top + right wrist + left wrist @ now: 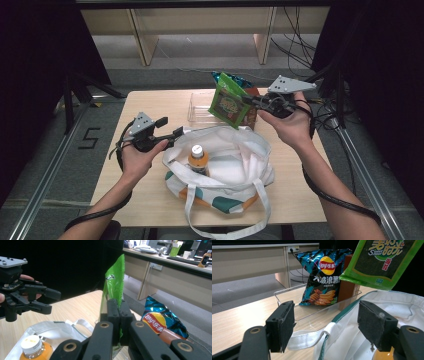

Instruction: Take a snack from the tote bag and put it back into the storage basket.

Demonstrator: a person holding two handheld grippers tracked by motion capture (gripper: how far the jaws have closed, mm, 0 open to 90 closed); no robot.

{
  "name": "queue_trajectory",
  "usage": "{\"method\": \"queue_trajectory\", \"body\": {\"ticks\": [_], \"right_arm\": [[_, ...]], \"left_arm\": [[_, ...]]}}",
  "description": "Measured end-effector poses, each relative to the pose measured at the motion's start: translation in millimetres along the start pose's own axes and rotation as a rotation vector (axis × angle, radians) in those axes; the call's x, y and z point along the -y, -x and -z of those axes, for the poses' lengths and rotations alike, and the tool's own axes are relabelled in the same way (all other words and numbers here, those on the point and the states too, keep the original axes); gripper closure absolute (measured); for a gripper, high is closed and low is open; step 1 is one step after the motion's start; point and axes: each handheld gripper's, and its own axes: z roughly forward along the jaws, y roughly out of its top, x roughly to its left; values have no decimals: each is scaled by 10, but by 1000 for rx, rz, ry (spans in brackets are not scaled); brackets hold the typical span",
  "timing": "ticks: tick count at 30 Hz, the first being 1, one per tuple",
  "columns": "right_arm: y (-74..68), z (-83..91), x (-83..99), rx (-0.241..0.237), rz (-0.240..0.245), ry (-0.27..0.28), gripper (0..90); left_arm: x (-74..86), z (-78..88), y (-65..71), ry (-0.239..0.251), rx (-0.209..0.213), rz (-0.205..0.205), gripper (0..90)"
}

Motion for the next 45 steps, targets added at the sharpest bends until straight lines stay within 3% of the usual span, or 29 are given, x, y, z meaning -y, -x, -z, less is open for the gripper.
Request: {"method": "queue_trajectory", "body": {"ticks": [13,20,30,34,38,39,41,42,45], "right_arm": [[51,-77,-25,13,-5,-6,900],[89,-137,-27,45,28,-3,900],[132,-193,-41,41,8,-11,900],[152,-220,-53,48,34,-3,900],[141,-240,-58,43,15,-16,900],[158,-257,-58,48,39,-4,900],[147,-262,-54,49,21,-16,900],[167,-280,-51,48,43,-9,900],[176,-294,-40,51,35,-14,900]], "left_arm": [[-3,-3,7,2,2,-1,292],[0,2,3,1,1,0,292],[-2,0,4,3,2,2,292],[-4,0,4,4,2,0,292],[-4,-1,5,5,2,2,292],[-5,-1,4,5,3,3,292],[-5,-1,4,5,3,4,292],[-4,0,4,7,4,6,292],[-5,-1,2,8,3,7,292]]}}
